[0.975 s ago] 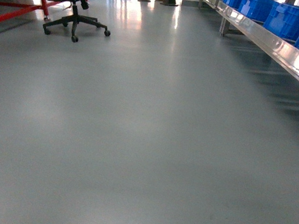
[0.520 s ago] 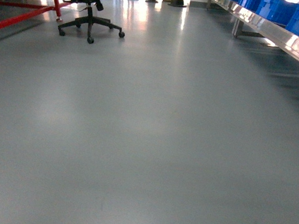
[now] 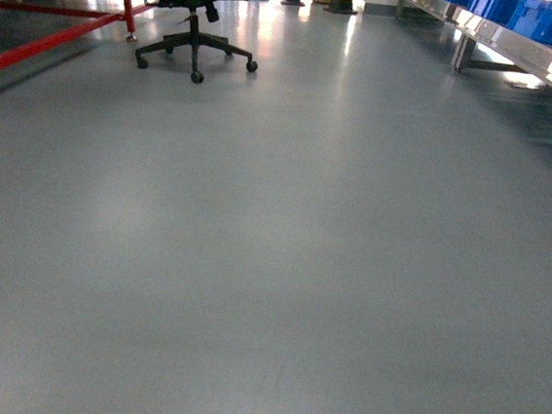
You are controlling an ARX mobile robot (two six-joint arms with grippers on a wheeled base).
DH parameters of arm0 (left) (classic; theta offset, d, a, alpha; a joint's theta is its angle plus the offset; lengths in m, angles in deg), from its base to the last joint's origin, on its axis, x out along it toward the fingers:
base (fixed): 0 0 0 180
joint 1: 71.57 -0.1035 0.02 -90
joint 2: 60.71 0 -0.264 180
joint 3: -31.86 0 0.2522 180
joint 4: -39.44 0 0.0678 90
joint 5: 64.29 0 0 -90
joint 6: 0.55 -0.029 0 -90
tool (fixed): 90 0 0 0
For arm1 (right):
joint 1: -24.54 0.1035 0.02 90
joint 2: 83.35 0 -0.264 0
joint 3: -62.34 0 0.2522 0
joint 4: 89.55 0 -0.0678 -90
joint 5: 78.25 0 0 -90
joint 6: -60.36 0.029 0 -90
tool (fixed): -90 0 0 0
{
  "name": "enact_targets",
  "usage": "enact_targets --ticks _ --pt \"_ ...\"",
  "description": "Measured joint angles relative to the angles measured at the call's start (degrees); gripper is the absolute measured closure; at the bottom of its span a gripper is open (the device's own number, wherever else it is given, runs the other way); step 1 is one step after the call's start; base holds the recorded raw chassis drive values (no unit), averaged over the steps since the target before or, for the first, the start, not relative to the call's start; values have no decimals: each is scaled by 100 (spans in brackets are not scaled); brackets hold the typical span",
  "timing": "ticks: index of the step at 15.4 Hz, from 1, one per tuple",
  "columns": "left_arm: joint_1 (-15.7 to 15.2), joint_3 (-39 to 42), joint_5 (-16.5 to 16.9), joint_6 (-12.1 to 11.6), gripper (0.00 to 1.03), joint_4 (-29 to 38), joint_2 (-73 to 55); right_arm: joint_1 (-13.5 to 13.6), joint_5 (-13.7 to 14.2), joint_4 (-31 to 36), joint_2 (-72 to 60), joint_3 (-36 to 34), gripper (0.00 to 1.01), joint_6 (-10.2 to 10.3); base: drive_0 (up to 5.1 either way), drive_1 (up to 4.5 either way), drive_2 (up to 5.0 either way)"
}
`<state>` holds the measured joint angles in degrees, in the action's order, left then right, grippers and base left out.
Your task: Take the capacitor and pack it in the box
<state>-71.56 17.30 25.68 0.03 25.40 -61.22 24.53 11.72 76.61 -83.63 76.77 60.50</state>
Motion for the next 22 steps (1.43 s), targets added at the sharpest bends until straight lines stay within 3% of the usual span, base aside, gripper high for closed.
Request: enact_targets --ticks 22 --pt "0 0 0 0 59 -4 0 0 4 -11 0 0 3 0 -497 248 248"
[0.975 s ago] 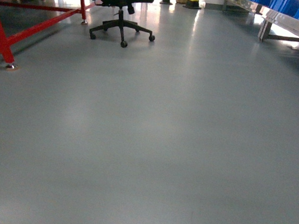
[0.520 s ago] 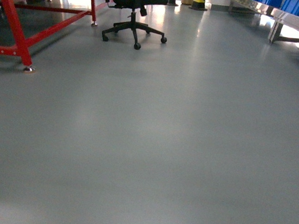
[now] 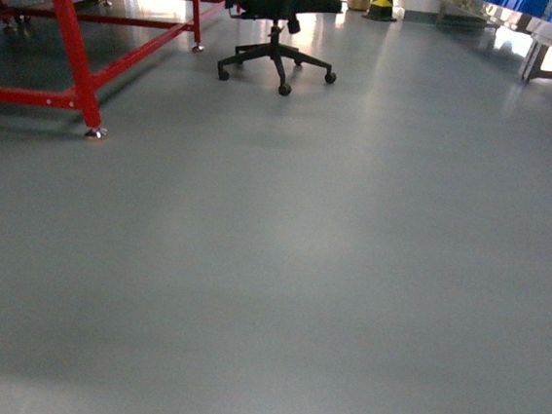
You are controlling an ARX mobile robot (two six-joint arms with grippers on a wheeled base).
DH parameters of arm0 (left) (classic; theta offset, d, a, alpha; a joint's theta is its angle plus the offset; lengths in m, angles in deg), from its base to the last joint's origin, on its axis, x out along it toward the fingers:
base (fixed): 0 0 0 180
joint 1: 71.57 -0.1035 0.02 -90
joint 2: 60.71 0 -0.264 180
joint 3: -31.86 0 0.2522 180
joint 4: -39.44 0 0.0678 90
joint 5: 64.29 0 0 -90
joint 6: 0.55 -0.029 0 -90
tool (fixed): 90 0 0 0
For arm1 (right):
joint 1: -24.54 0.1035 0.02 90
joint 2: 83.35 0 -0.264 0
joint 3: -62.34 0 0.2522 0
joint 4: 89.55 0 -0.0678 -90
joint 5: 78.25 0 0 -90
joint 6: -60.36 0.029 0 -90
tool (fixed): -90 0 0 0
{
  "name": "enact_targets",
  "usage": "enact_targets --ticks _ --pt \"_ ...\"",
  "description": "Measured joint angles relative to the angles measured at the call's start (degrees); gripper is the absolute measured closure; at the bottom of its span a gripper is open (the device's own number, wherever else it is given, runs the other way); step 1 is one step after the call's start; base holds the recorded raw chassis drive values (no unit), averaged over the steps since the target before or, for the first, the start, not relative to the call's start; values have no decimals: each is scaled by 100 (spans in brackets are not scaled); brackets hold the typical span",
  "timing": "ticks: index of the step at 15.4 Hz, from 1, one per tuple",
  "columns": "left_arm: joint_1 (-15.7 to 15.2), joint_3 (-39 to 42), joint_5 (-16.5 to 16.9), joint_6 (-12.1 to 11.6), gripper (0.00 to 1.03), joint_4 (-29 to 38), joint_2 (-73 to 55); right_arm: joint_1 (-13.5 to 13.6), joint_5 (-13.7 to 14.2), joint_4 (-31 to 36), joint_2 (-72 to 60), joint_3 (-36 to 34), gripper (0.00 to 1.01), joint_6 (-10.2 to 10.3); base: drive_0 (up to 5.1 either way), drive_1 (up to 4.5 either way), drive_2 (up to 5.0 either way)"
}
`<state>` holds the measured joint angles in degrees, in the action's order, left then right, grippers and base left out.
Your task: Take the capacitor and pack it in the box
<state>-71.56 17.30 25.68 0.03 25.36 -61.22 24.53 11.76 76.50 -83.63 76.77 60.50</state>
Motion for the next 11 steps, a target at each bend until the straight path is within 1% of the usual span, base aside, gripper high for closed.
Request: enact_targets --ticks 11 --pt "0 0 -2 -2 59 -2 0 0 -2 -13 0 0 3 0 -503 242 242"
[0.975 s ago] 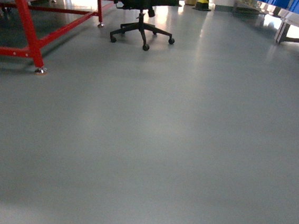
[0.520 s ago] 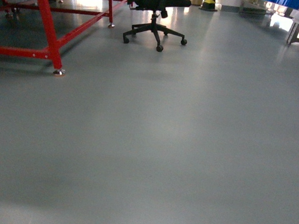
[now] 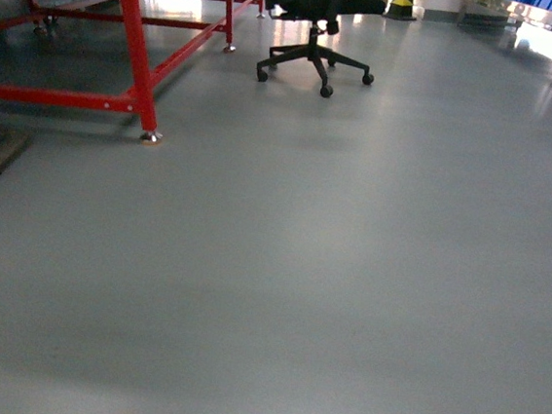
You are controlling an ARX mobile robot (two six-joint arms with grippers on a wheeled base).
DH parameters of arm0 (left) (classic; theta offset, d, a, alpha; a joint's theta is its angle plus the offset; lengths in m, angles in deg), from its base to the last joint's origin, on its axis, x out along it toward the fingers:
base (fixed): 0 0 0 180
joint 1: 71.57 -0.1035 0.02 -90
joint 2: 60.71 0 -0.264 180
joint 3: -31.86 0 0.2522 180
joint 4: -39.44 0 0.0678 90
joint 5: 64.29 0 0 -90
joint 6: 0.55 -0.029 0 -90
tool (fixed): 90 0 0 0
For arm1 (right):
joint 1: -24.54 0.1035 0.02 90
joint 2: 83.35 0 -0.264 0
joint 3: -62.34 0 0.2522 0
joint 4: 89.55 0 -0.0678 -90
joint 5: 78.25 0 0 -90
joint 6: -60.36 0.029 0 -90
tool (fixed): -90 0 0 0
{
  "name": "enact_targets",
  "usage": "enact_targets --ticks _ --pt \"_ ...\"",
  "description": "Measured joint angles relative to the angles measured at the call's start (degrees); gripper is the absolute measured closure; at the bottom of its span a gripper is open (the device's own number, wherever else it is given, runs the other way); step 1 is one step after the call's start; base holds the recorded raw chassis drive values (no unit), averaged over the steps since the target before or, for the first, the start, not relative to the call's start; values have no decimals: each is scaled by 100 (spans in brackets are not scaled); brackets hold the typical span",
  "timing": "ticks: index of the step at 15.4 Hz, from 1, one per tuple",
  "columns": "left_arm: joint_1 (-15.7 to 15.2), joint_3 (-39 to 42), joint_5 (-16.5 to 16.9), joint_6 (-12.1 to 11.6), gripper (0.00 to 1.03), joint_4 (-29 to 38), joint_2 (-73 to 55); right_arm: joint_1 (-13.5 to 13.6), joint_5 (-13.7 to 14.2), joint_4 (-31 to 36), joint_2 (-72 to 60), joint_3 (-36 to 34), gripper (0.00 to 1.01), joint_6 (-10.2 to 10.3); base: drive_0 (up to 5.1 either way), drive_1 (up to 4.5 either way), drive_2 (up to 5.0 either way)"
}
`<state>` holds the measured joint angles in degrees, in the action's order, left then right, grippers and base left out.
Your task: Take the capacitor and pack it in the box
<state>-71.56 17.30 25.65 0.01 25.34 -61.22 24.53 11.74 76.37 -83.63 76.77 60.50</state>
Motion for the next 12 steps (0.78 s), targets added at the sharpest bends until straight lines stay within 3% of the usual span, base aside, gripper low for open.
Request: enact_targets --ticks 12 --pt "0 0 -2 0 59 -2 0 0 0 9 0 0 3 0 -514 232 232"
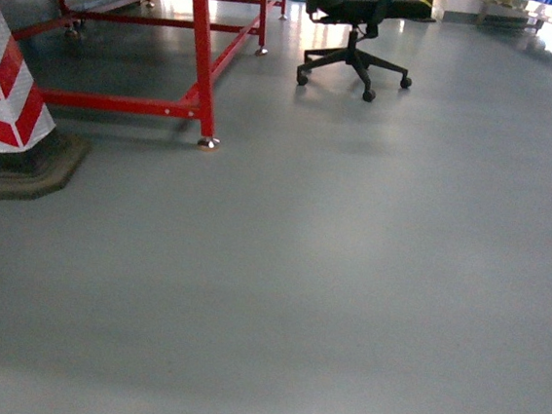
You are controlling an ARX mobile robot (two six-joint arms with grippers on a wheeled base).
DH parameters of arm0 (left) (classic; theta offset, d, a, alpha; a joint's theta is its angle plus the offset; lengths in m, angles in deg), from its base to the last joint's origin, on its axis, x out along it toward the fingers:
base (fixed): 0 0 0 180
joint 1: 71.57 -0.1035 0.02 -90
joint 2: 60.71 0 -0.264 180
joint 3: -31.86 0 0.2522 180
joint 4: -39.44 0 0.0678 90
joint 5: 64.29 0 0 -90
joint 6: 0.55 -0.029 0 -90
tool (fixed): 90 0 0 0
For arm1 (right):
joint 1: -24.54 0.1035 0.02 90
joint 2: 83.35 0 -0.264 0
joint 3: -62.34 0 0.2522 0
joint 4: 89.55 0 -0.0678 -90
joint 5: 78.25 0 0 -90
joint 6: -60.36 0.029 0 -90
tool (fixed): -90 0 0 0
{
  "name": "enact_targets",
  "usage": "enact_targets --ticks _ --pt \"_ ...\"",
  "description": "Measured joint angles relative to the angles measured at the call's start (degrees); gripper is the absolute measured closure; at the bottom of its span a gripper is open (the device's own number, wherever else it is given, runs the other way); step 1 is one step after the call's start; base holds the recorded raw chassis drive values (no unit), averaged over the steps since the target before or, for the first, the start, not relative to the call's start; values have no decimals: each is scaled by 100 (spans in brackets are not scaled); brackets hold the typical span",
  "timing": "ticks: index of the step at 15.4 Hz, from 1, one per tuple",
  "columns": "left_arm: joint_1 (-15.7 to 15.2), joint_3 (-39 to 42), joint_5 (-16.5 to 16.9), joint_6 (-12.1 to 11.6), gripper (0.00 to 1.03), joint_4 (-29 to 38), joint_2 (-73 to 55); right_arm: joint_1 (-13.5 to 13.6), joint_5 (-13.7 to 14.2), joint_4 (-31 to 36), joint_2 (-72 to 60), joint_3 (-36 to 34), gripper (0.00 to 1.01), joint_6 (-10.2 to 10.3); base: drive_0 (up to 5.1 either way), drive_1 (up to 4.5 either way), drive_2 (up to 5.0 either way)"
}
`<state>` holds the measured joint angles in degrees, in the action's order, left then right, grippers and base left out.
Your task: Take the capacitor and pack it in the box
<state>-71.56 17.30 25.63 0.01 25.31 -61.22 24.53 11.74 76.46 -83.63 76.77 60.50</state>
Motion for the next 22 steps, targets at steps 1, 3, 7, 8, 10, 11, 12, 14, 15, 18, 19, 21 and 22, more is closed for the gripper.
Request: enact_targets --ticks 1,3,7,8,10,11,12,14,15,18,19,21,22 --pt "0 0 4 0 59 -2 0 0 2 -9 0 0 3 0 -514 232 232" --pt "0 0 2 0 59 2 0 0 2 -4 0 0 3 0 -514 232 232" --pt "0 0 4 0 59 2 0 0 2 -4 0 0 3 0 -514 232 232" --pt "0 0 7 0 59 0 0 0 4 -9 0 0 3 0 -514 232 232" --pt "0 0 7 0 59 -9 0 0 2 -13 0 0 3 0 -514 232 232" --pt "0 0 4 2 59 33 0 0 2 -7 0 0 3 0 -514 232 232" --pt "0 0 0 2 59 -9 0 0 0 -7 0 0 3 0 -519 227 227" --pt "0 0 2 0 59 -7 0 0 2 -4 0 0 3 0 -519 227 227" --pt "0 0 4 0 59 17 0 0 2 0 0 0 3 0 -519 227 227" --pt "0 0 2 0 59 4 0 0 2 0 0 0 3 0 -519 227 227" --pt "0 0 2 0 59 -4 0 0 0 13 0 0 3 0 -519 227 227" --pt "0 0 2 0 59 -11 0 0 -2 2 0 0 3 0 -519 227 227" --pt "0 0 4 0 59 9 0 0 4 -2 0 0 3 0 -505 240 240"
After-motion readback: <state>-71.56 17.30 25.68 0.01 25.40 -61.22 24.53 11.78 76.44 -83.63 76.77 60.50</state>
